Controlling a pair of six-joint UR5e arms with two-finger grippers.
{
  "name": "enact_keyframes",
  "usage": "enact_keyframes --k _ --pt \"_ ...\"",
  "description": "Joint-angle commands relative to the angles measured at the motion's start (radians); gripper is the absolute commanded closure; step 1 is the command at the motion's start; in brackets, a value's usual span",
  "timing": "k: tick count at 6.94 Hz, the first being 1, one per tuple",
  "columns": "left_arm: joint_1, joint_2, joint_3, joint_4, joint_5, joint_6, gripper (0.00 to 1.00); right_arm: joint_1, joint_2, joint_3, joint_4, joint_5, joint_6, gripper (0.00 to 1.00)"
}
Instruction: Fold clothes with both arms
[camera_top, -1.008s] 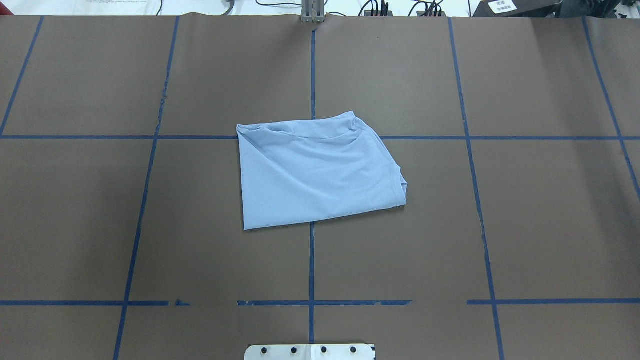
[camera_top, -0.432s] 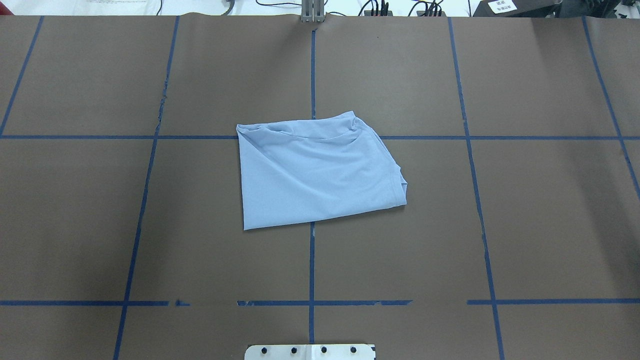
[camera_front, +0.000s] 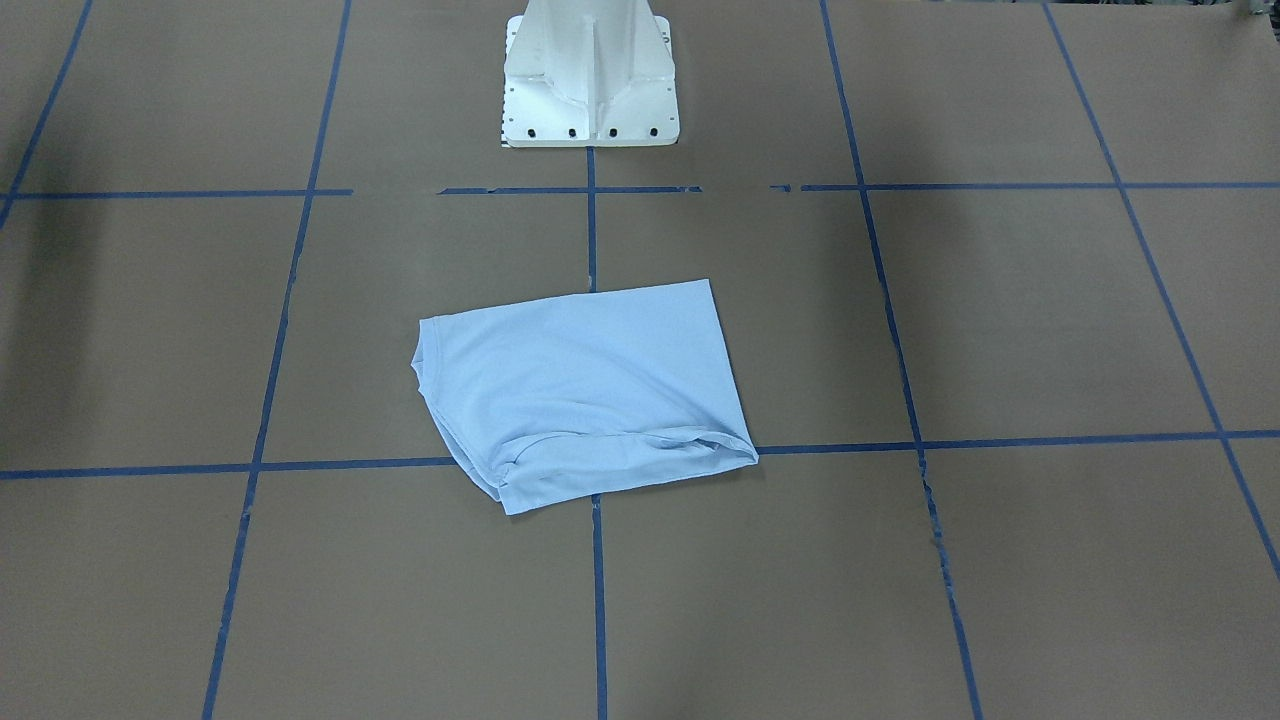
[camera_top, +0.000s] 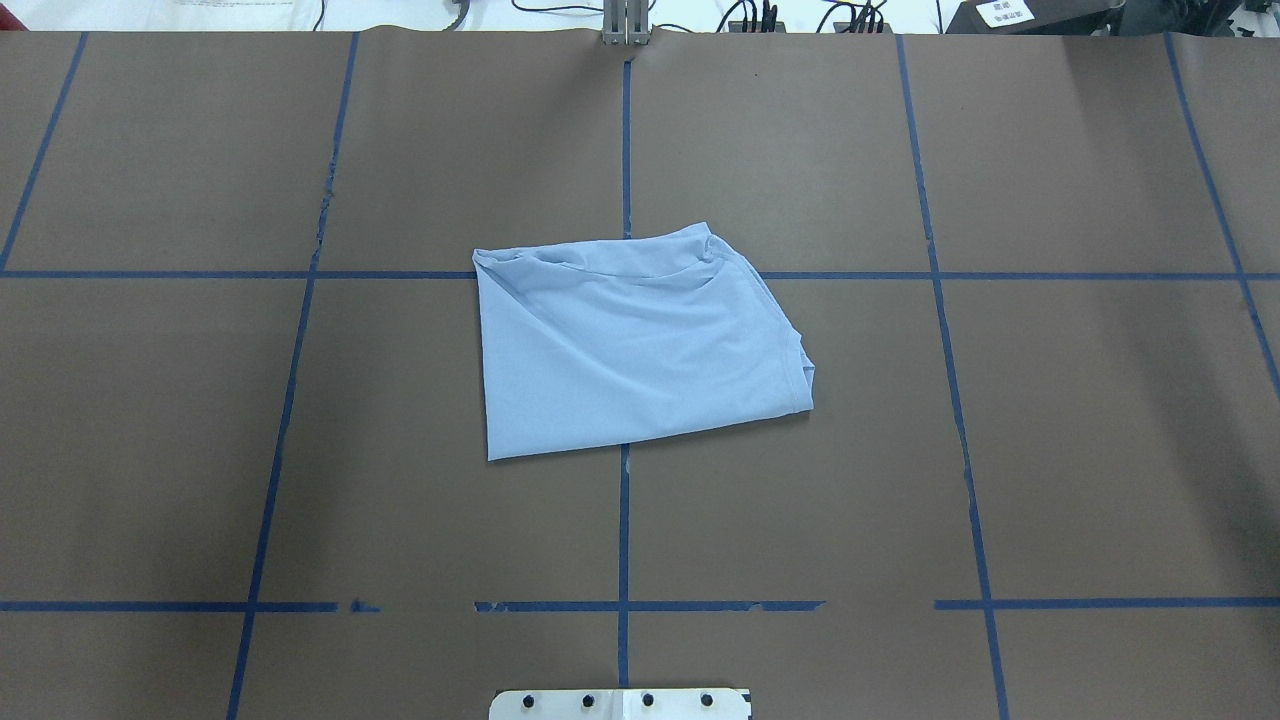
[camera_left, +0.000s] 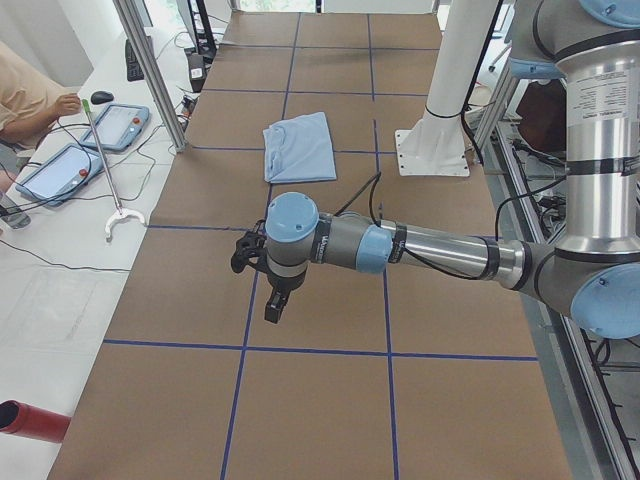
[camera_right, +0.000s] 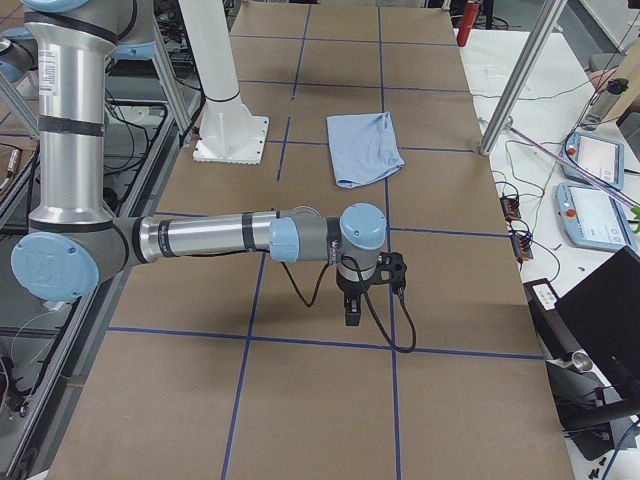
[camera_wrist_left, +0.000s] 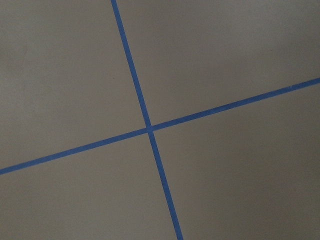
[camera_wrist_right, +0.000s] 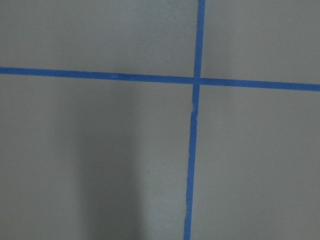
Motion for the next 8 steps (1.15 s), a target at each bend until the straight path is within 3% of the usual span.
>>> enact_keyframes --k 1,5,8 --pt "0.001 0.002 -0.002 -0.044 -0.011 -0.003 0.00 -0.017 0.007 -0.009 -0.001 -0.002 0.001 0.00" --pt "0.002 -0.115 0.117 -0.067 0.000 -0.006 0.00 -0.015 0.059 -0.058 -0.004 0.015 0.001 0.00" --pt "0.002 -0.100 0.107 -0.058 0.006 -0.007 0.00 -0.014 0.058 -0.073 -0.004 0.048 0.001 0.00"
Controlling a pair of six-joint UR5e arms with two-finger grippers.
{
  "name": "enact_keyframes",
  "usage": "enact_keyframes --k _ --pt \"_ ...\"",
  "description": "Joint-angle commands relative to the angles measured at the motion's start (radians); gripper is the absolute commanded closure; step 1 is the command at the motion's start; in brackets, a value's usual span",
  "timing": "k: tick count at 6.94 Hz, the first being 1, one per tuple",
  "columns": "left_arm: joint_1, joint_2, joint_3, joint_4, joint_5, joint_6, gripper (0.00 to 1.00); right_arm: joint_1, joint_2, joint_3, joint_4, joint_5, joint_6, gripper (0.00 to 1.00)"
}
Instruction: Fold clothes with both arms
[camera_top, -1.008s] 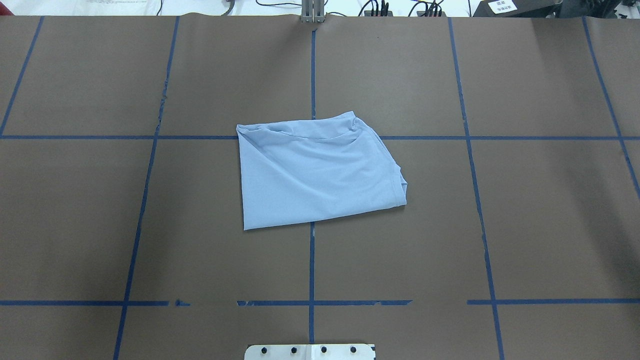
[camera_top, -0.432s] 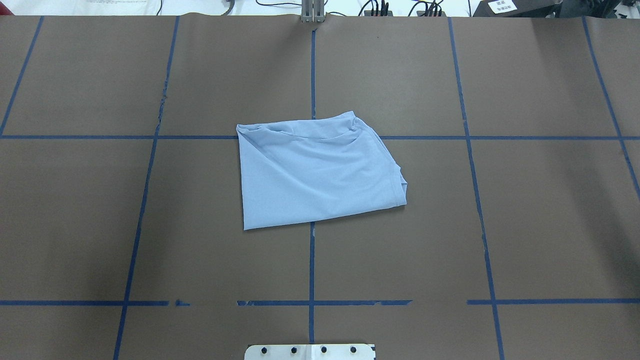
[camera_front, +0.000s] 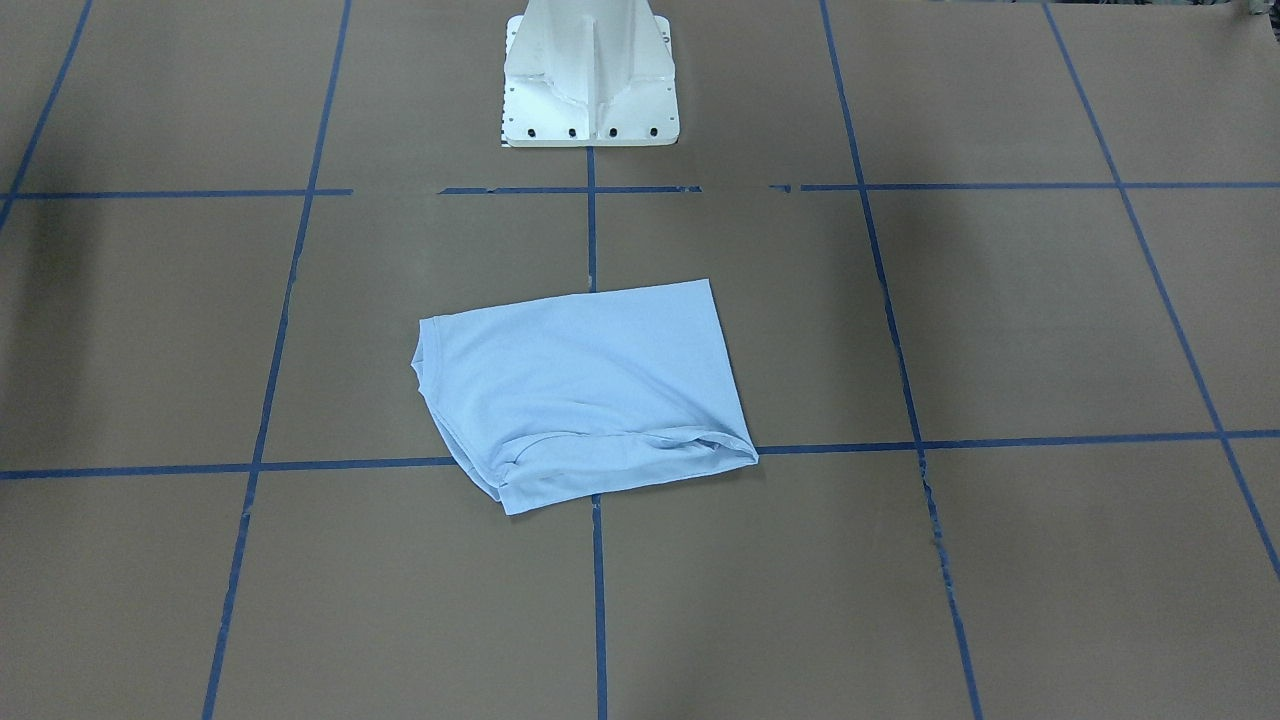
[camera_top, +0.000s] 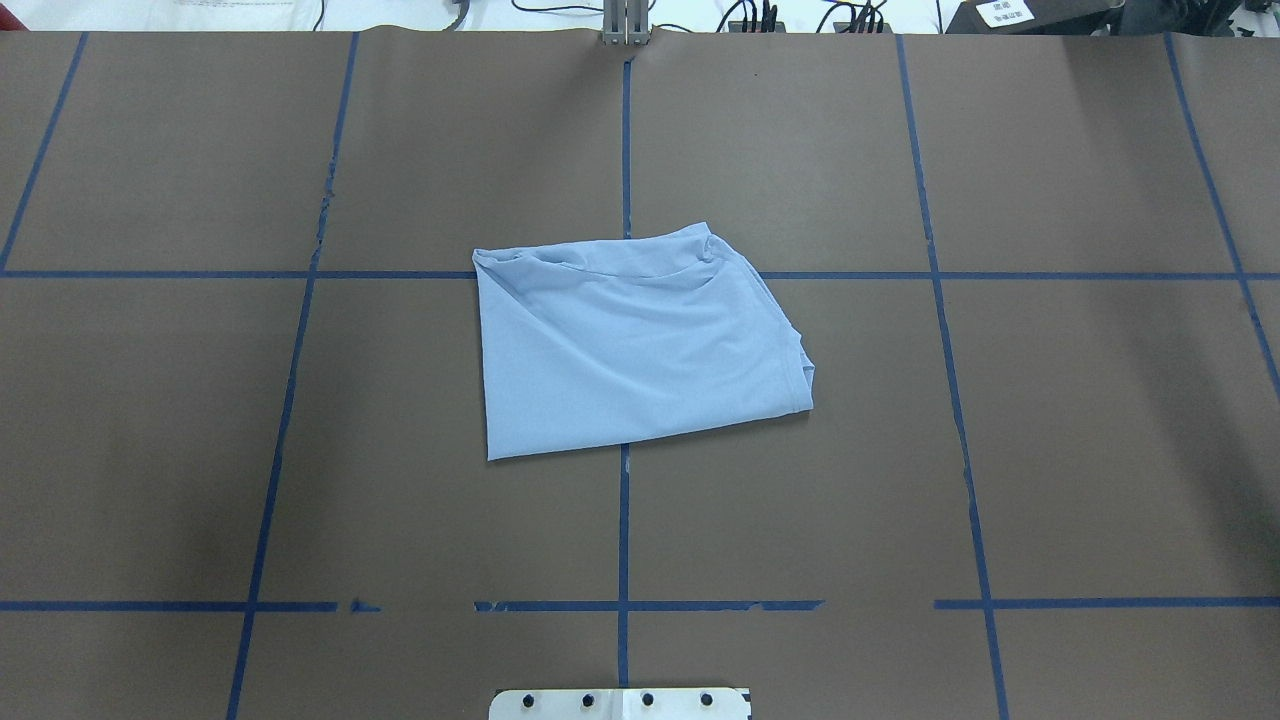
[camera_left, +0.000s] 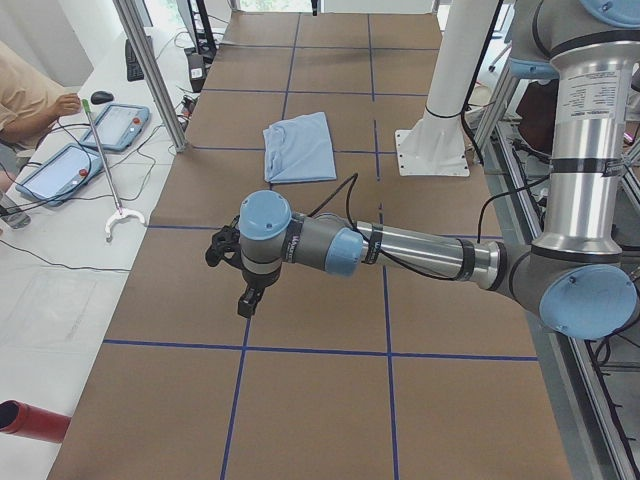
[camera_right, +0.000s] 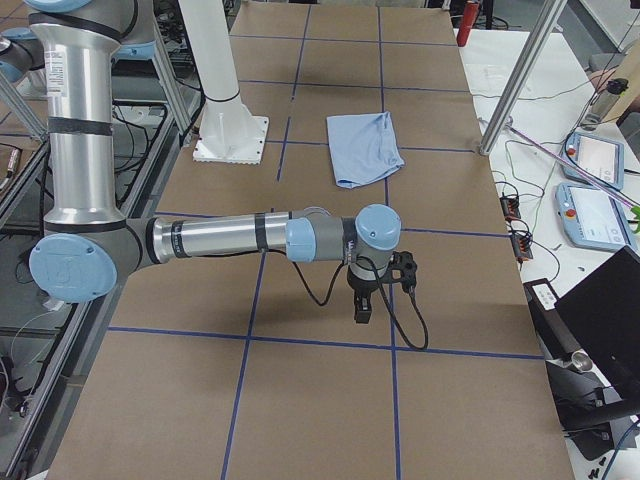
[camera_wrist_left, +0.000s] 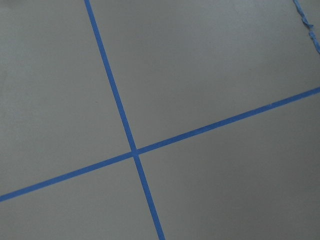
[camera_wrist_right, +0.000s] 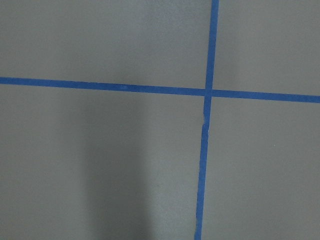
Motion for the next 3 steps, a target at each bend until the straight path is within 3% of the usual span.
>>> enact_keyframes --k 1,3 --pt "-0.003 0.011 0.010 0.011 0.029 -0.001 0.00 0.002 0.000 -0.014 0.003 0.020 0.000 0.00" --pt "-0.008 0.044 0.001 0.102 0.049 0.000 0.00 0.002 -0.009 -0.014 0.008 0.020 0.000 0.00"
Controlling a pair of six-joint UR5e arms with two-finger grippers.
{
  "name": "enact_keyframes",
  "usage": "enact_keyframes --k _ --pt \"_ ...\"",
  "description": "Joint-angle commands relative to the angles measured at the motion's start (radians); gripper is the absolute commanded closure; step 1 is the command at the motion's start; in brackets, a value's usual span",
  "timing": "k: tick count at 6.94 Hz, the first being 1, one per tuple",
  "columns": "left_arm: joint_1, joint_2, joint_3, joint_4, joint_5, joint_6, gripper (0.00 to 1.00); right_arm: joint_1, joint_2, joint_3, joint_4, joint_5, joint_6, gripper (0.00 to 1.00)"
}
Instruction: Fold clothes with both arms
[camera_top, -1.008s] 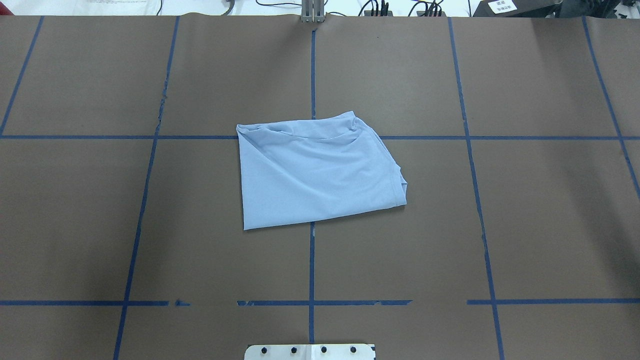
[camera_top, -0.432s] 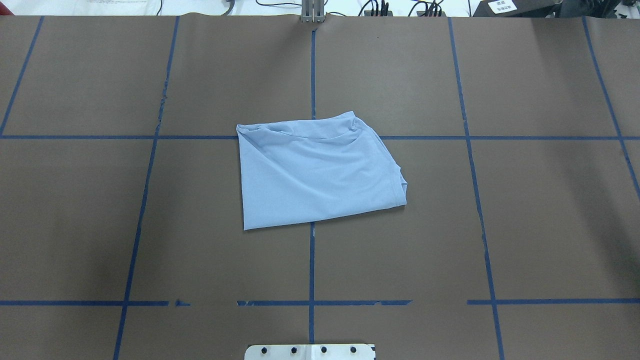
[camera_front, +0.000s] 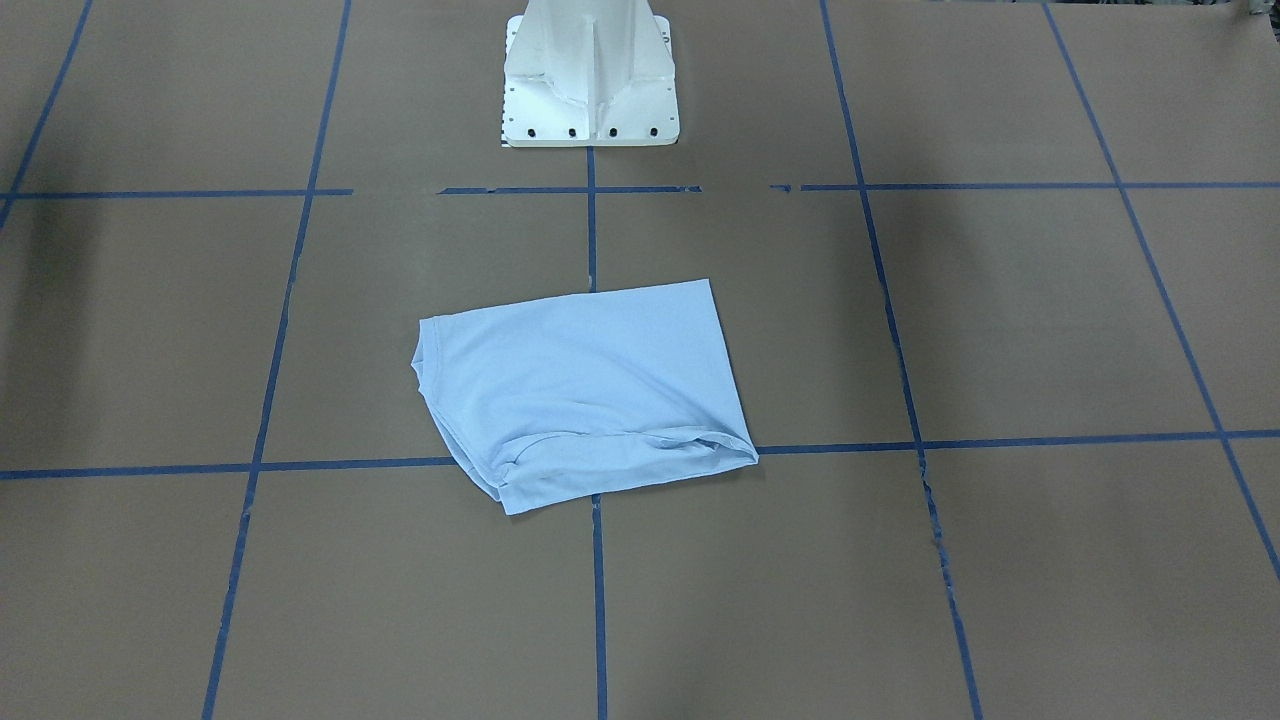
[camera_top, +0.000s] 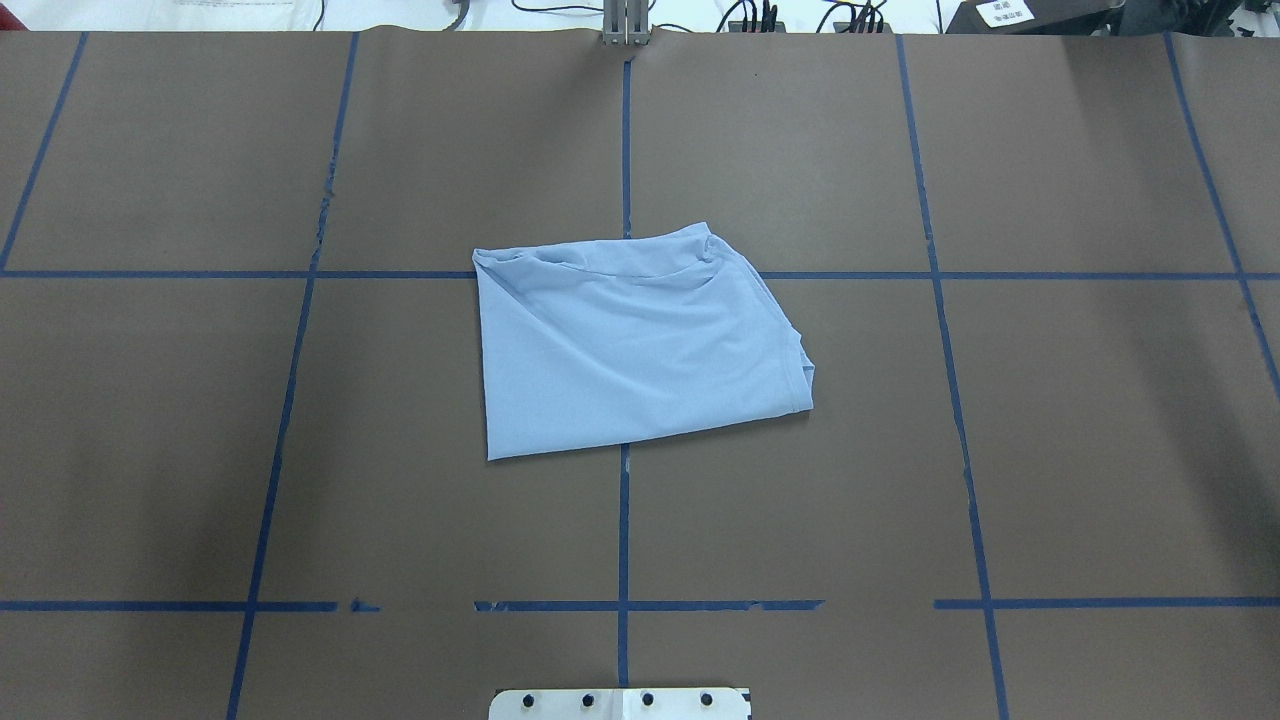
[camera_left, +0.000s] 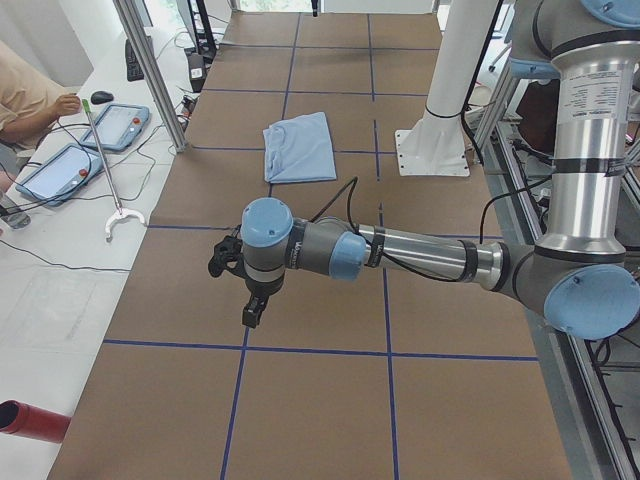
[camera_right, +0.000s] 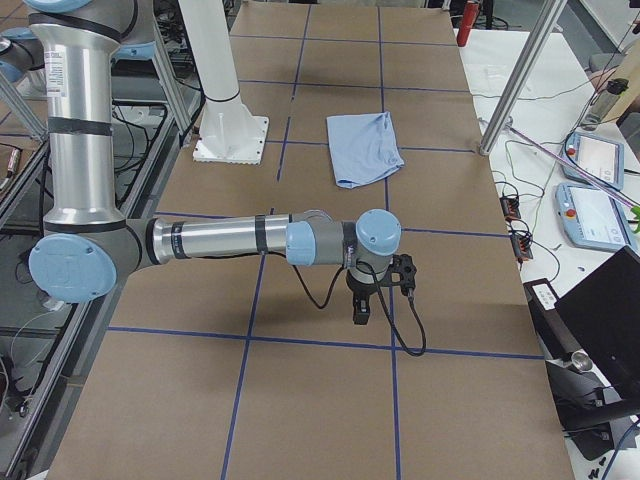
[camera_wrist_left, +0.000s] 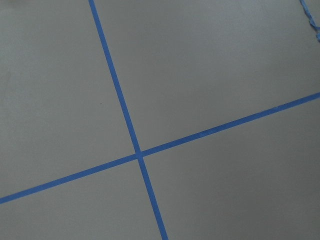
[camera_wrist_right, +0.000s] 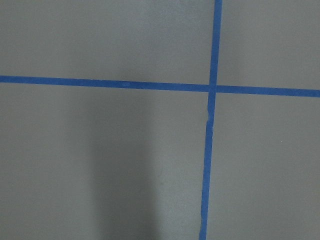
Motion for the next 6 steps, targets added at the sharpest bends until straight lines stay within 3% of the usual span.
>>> enact_keyframes --k 1,4,6 --pt "-0.003 0.064 -0.017 0.051 0.009 0.001 0.00 0.009 -0.017 0.001 0.006 0.006 0.000 0.00" --pt "-0.003 0.100 -0.100 0.153 0.002 0.001 0.00 0.010 -0.020 0.007 0.007 0.007 0.000 0.00" --pt "0.000 0.097 -0.097 0.147 -0.006 0.004 0.00 0.010 -0.027 0.011 0.009 0.009 -0.002 0.00"
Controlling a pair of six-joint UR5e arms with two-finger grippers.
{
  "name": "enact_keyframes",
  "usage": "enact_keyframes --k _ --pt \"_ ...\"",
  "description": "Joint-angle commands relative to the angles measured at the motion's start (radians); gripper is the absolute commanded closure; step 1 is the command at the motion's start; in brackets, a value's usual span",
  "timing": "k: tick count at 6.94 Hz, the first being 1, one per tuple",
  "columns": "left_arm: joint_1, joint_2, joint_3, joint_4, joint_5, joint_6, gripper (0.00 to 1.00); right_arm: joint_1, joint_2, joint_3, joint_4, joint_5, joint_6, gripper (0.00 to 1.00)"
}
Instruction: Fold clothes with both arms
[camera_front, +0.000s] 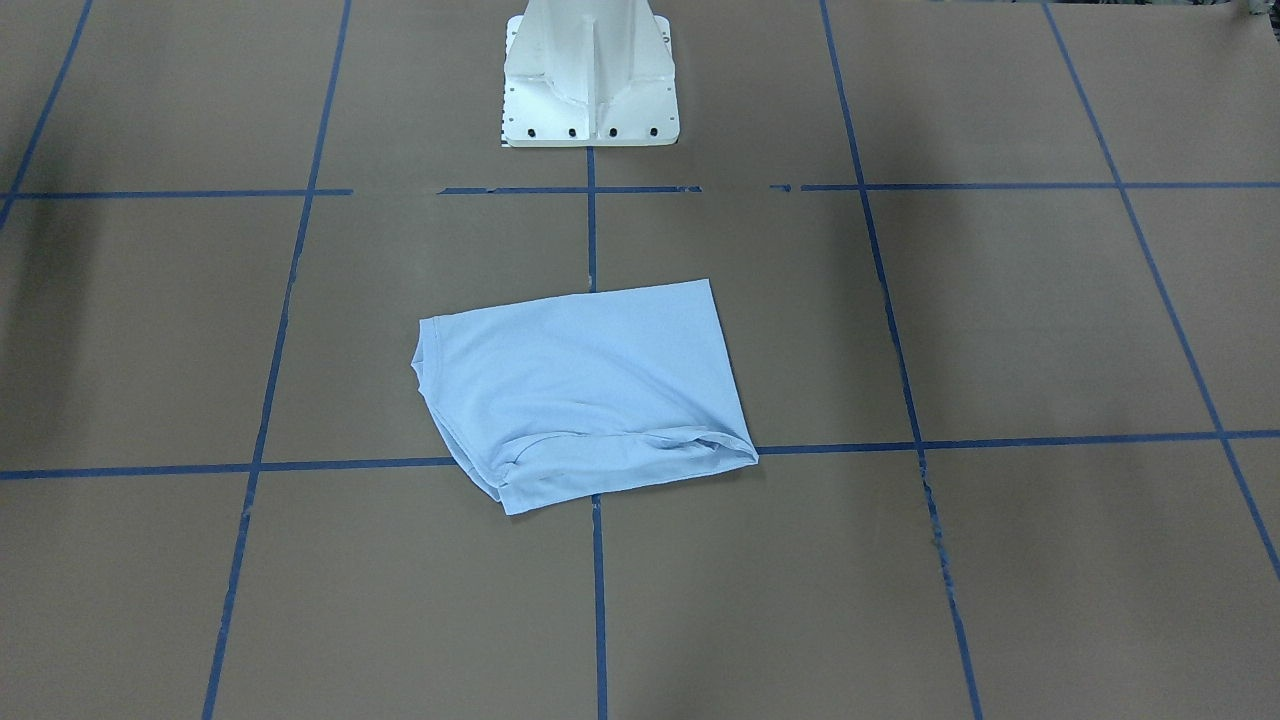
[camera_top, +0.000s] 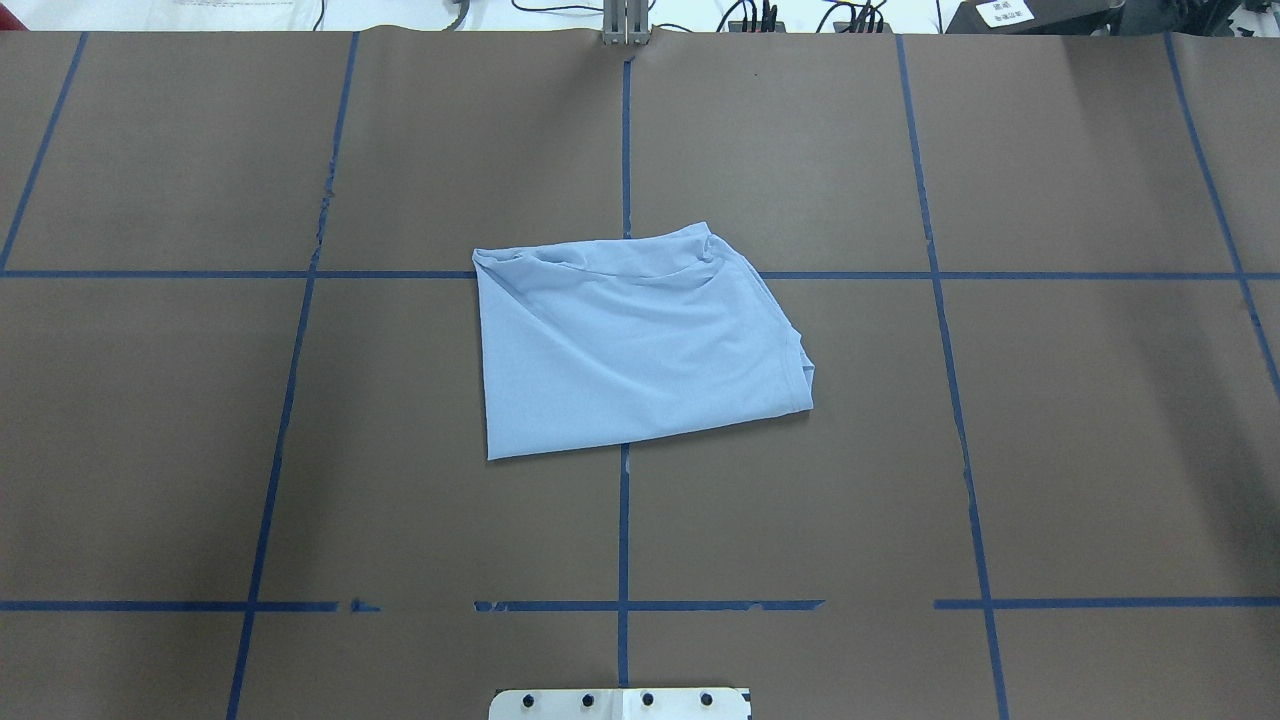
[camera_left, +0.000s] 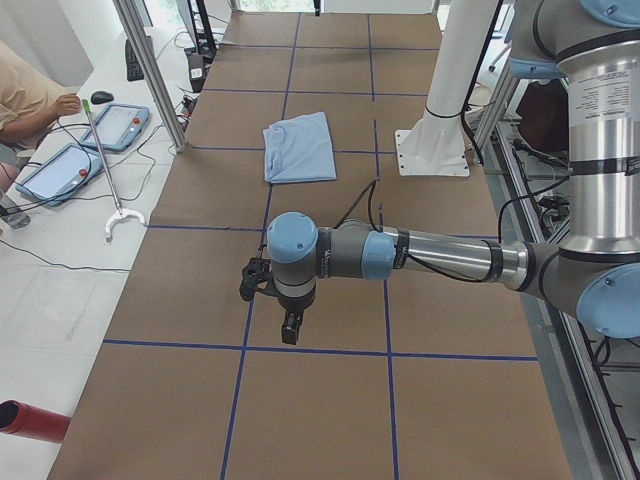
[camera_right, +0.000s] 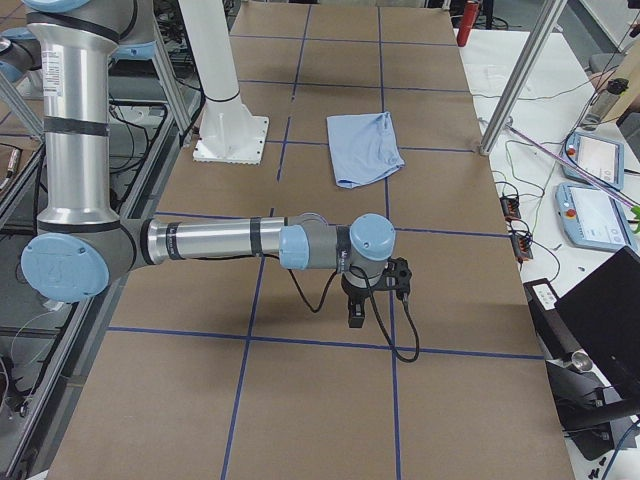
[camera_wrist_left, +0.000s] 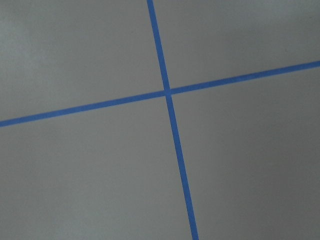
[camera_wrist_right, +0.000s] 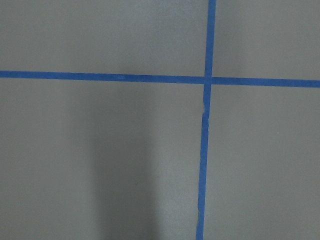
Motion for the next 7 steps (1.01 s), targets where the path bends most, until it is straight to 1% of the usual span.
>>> enact_keyframes --k 1,7 --pt "0.002 0.000 0.005 -0.003 -0.005 0.005 0.00 0.000 -0.010 0.004 0.001 0.006 -0.002 0.00" --pt "0.003 -0.019 -0.024 -0.006 -0.004 0.008 0.00 0.000 -0.023 0.033 0.004 0.024 -0.001 0.00"
